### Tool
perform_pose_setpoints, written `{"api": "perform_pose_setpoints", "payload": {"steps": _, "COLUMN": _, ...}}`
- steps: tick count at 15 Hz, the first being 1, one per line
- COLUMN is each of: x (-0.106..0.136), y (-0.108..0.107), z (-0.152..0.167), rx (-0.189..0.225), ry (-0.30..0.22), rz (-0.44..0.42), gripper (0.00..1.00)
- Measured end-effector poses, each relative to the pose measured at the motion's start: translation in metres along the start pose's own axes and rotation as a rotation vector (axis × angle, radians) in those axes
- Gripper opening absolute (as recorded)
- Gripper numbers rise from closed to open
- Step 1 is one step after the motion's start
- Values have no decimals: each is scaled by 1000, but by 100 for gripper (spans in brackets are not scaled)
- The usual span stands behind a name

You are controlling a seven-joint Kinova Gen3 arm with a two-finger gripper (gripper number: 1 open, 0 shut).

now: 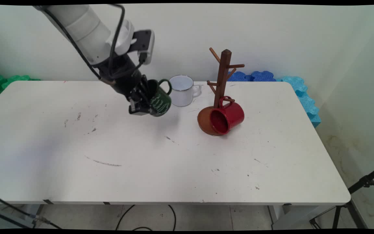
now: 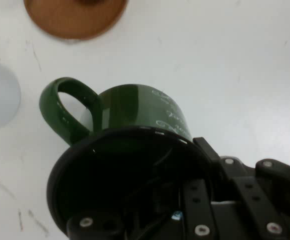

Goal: Place the picked object on the table

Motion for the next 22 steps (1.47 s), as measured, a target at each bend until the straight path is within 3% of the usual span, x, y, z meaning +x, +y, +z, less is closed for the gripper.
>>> {"api": "perform_pose_setpoints", "payload": {"steps": 3, "x": -7, "y": -5, "z": 16, "rx": -12, "ry": -76, "rz": 57, "gripper": 0}}
{"api": "perform_pose_setpoints", "payload": {"steps": 8, "x": -12, "y": 0, "z": 48, "rx": -70, "ry": -162, "rz": 135, "gripper": 0}}
{"api": "perform_pose_setpoints", "payload": {"steps": 14, "x": -14, "y": 3, "z": 84, "rx": -125, "ry": -218, "rz": 193, "gripper": 0}}
{"api": "perform_pose_setpoints", "payload": {"steps": 22, "x": -13, "y": 5, "z": 121, "rx": -174, "ry": -244, "rz": 241, "gripper": 0}}
